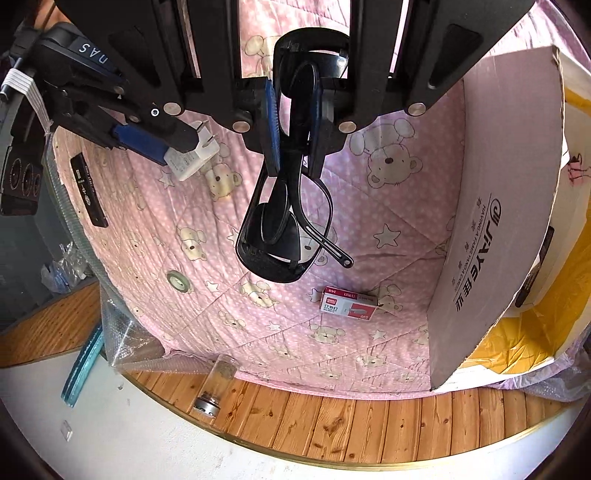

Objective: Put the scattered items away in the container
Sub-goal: 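Carry the glasses with the left tool while the right tool carries the charger over the box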

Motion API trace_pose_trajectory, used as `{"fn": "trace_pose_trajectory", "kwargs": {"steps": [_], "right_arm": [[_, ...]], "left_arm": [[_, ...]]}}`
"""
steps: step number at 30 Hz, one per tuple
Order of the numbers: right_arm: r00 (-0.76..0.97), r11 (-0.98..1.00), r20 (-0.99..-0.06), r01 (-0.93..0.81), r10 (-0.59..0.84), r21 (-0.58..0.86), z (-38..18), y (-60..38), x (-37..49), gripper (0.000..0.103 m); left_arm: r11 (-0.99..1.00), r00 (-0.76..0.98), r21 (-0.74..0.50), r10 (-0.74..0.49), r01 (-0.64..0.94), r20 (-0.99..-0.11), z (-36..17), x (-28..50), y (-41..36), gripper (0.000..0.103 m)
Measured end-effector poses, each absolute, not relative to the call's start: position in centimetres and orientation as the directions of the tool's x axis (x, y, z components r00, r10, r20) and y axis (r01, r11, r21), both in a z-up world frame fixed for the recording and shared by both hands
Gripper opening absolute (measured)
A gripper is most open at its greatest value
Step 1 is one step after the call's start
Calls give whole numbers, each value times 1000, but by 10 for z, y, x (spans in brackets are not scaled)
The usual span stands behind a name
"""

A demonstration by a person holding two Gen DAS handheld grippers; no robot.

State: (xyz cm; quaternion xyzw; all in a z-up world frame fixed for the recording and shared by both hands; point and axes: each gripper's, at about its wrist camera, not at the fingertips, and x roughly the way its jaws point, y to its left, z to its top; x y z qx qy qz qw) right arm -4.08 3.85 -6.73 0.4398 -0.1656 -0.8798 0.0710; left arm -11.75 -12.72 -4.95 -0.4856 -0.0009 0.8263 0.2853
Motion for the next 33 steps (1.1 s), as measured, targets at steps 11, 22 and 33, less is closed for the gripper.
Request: {"fn": "trace_pose_trajectory", "kwargs": {"steps": [11, 22, 33], "right_arm": [[-636, -950, -729, 24, -254, 310, -37, 16, -17, 46], [-671, -962, -697, 97, -252, 254, 5, -16, -9, 46], [-700, -955, -650, 197, -296, 223, 39, -58, -11, 46]], "left_arm": [[-810, -403, -311, 533, -498, -744, -14, -83, -144, 15], [-798, -474, -352, 582, -489, -661, 30, -73, -191, 15], [-809, -524, -393, 584, -437, -620, 44, -75, -243, 15]]}}
